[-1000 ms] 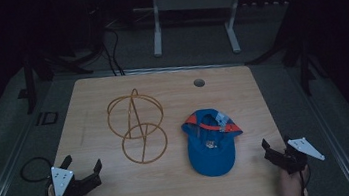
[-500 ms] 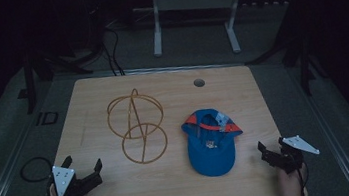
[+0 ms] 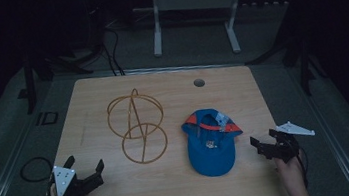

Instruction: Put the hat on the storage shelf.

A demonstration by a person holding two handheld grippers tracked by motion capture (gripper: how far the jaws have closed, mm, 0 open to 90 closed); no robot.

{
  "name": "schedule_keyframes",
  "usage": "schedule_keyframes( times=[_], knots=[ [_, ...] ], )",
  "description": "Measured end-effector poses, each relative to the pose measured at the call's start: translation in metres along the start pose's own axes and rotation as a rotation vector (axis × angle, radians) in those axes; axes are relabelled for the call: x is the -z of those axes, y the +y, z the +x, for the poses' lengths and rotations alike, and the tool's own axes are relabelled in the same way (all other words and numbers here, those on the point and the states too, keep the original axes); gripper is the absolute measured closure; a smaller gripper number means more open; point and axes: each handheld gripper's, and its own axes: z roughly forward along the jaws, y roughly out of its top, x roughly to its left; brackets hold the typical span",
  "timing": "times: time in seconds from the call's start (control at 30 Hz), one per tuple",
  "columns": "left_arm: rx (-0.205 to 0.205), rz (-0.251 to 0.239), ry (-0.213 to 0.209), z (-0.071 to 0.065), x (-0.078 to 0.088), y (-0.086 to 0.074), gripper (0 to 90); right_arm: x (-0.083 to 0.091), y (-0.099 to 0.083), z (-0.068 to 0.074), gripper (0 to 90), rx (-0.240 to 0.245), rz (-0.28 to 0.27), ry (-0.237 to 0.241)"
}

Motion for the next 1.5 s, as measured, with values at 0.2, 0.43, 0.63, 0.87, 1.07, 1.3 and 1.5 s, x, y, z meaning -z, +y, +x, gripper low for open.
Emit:
schedule_keyframes(
  times=[0.2, 0.43, 0.63, 0.87, 1.07, 1.3, 1.5],
  knots=[
    [-0.066, 0.011, -0.055, -0.006, -0.003, -0.002, 1.7, -0.007, 0.025, 0.004, 13.3, 0.002, 0.035, 0.071],
    [-0.103, -0.016, -0.103, -0.012, -0.002, -0.001, 1.7, -0.026, 0.049, 0.017, 14.2, 0.042, 0.057, 0.136],
    [-0.126, -0.01, -0.097, -0.013, -0.003, -0.002, 2.5, -0.049, 0.062, 0.027, 24.2, 0.126, 0.075, 0.149],
    [-0.092, 0.019, -0.097, -0.011, -0.004, -0.002, 2.5, -0.079, 0.071, 0.033, 31.1, 0.154, 0.135, 0.156],
    [-0.101, 0.028, -0.095, -0.011, -0.004, -0.002, 2.5, -0.097, 0.075, 0.036, 31.9, 0.159, 0.162, 0.145],
    [-0.089, 0.032, -0.099, -0.01, -0.005, -0.002, 2.5, -0.124, 0.071, 0.036, 30.8, 0.151, 0.228, 0.1],
    [-0.083, 0.04, -0.098, -0.01, -0.005, -0.003, 2.5, -0.14, 0.062, 0.04, 33.5, 0.176, 0.271, 0.079]
  ],
)
